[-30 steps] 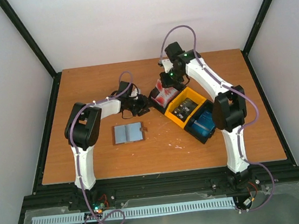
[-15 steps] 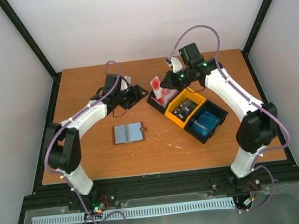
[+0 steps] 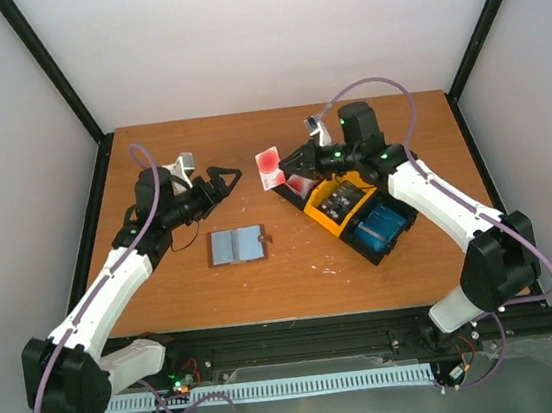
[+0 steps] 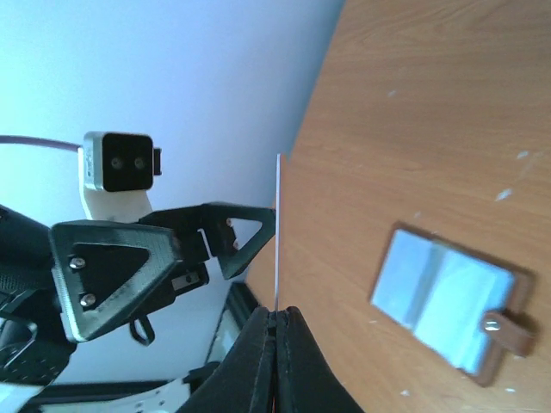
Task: Put the credit cards into the card holder
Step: Pick up the credit card from the storage box.
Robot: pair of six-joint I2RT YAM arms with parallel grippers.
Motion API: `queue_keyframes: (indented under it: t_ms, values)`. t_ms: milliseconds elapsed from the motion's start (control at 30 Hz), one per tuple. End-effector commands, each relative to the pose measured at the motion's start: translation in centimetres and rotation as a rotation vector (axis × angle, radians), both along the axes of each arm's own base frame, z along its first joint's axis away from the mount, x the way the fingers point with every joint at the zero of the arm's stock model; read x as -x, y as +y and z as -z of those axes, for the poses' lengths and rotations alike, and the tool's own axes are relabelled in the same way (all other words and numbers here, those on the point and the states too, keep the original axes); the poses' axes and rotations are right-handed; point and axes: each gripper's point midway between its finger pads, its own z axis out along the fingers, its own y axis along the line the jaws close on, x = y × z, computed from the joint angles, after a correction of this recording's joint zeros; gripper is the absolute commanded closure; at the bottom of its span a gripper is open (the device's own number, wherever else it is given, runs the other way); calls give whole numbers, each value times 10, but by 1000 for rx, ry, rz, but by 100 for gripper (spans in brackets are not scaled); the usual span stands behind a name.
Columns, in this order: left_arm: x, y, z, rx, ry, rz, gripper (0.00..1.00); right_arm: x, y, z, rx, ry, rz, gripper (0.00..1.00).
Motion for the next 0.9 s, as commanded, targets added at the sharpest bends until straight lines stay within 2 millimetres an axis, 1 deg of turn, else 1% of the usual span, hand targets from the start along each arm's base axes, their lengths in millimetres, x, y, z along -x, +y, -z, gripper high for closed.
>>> queue_keyframes:
  t_ms: [0,133,267,300,333,433,467,500,533,633,767,800,867]
  values:
    - [14,-10,-41,112,-130,80,0,26,30,-38,-164,-21,-110,97]
    - [28,-25,-45,191,-98,195,0,42,44,-51,-243,-1,-170,97]
    - [42,-36,-54,303,-71,287,0,55,51,-52,-286,47,-217,97]
    - [44,-37,-59,323,-74,295,3,57,52,-50,-293,62,-225,97]
    - [45,-36,-63,338,-77,293,10,58,52,-49,-302,79,-229,97]
    - [48,-31,-76,381,-116,260,37,60,53,-47,-328,112,-228,97]
    - [49,-29,-77,386,-122,248,44,60,53,-47,-334,117,-229,97]
    - [49,-28,-77,386,-128,243,50,59,53,-46,-335,121,-229,97]
    - [48,-28,-75,384,-122,241,58,59,53,-46,-337,127,-228,97]
    - [49,-30,-69,383,-106,257,78,59,55,-46,-345,136,-240,97]
    - [48,-31,-72,379,-127,264,98,60,56,-46,-352,137,-262,97]
    - [47,-31,-74,378,-133,266,99,60,57,-46,-352,134,-267,95]
    - [47,-32,-77,376,-134,275,99,59,58,-47,-351,126,-274,85]
